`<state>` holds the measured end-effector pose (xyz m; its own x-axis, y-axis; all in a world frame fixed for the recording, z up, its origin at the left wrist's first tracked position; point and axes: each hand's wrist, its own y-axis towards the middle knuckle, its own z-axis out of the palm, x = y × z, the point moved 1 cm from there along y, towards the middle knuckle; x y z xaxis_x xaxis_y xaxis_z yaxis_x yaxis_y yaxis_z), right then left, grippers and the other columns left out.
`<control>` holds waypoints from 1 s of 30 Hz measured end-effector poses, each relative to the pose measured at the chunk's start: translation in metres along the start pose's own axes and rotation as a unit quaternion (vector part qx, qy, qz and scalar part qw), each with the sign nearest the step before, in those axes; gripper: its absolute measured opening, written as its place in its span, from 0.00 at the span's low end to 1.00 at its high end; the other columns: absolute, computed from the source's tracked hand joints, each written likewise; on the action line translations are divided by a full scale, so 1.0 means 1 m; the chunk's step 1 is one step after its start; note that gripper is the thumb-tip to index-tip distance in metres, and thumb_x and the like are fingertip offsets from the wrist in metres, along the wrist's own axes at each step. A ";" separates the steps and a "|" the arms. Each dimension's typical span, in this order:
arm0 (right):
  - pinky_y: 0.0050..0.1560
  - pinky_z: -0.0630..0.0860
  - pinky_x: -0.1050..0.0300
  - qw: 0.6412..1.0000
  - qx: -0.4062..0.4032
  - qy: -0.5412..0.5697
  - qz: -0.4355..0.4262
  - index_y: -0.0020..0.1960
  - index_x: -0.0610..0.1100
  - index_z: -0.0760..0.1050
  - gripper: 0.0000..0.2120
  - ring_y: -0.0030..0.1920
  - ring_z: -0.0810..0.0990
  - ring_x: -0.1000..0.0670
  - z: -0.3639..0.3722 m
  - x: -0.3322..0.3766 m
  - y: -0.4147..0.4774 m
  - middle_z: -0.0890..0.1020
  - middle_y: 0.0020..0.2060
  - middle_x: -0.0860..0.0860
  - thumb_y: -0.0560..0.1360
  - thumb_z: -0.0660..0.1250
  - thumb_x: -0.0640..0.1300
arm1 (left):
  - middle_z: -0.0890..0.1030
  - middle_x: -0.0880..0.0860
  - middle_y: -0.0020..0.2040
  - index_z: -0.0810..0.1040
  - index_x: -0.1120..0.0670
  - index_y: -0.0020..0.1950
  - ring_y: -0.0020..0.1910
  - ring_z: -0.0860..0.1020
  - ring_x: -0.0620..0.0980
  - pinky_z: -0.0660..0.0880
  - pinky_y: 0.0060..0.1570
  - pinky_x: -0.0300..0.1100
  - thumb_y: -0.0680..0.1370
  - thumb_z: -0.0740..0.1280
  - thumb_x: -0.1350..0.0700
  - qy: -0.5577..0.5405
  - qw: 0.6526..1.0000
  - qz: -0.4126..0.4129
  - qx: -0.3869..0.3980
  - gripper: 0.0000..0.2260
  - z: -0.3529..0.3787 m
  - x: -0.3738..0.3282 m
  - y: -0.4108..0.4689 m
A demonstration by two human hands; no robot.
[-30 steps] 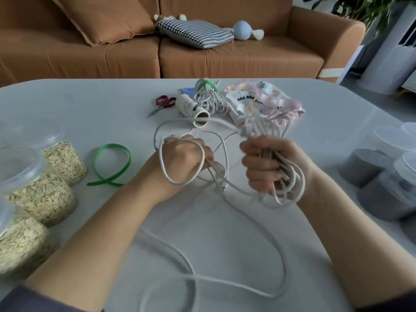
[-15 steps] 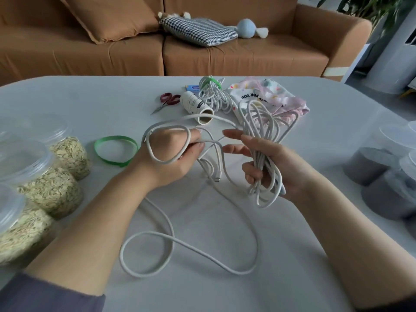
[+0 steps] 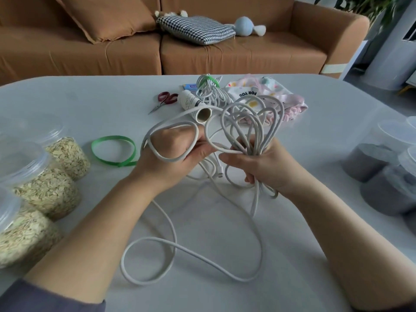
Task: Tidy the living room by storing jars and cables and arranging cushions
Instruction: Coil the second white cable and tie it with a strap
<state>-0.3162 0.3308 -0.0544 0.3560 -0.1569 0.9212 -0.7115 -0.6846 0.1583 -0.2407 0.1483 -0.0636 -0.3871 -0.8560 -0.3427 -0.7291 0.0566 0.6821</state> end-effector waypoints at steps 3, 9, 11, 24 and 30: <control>0.33 0.73 0.59 0.995 -0.033 -0.081 -0.040 0.31 0.48 0.73 0.14 0.28 0.75 0.56 -0.001 -0.003 -0.003 0.76 0.27 0.54 0.74 0.71 0.40 | 0.79 0.51 0.34 0.80 0.60 0.42 0.34 0.71 0.44 0.68 0.35 0.39 0.79 0.63 0.46 0.016 1.000 0.006 -0.014 0.18 0.000 0.001 -0.001; 0.35 0.73 0.62 0.997 -0.048 -0.016 -0.058 0.36 0.39 0.79 0.14 0.30 0.78 0.54 -0.001 -0.001 -0.009 0.83 0.33 0.47 0.79 0.65 0.41 | 0.77 0.46 0.36 0.77 0.55 0.44 0.35 0.75 0.49 0.73 0.36 0.49 0.80 0.62 0.43 0.008 0.999 -0.049 -0.017 0.16 -0.003 0.015 -0.004; 0.32 0.74 0.58 0.994 -0.097 0.019 -0.057 0.35 0.38 0.78 0.17 0.28 0.78 0.49 -0.001 -0.002 -0.009 0.83 0.31 0.47 0.80 0.63 0.42 | 0.76 0.45 0.37 0.77 0.55 0.43 0.35 0.74 0.46 0.73 0.35 0.47 0.79 0.62 0.43 0.021 0.998 -0.058 -0.021 0.16 -0.005 0.017 -0.005; 0.35 0.74 0.54 0.932 -0.240 0.271 0.007 0.38 0.45 0.76 0.11 0.24 0.71 0.50 -0.008 -0.008 0.004 0.71 0.21 0.50 0.78 0.63 0.37 | 0.79 0.47 0.34 0.72 0.54 0.47 0.32 0.78 0.48 0.76 0.37 0.45 0.82 0.59 0.60 -0.038 0.984 -0.172 -0.021 0.06 0.002 0.019 -0.005; 0.33 0.72 0.57 0.932 -0.116 0.343 0.005 0.49 0.40 0.79 0.13 0.24 0.66 0.50 -0.004 -0.005 0.002 0.65 0.21 0.49 0.75 0.57 0.32 | 0.70 0.46 0.29 0.76 0.52 0.49 0.26 0.72 0.47 0.68 0.30 0.36 0.83 0.58 0.60 -0.156 0.965 -0.200 -0.071 0.09 0.001 0.007 0.003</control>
<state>-0.3213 0.3330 -0.0573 -0.0653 0.3843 0.9209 -0.8526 -0.5010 0.1486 -0.2458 0.1432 -0.0648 -0.2582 -0.5964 -0.7600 -0.7797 -0.3358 0.5284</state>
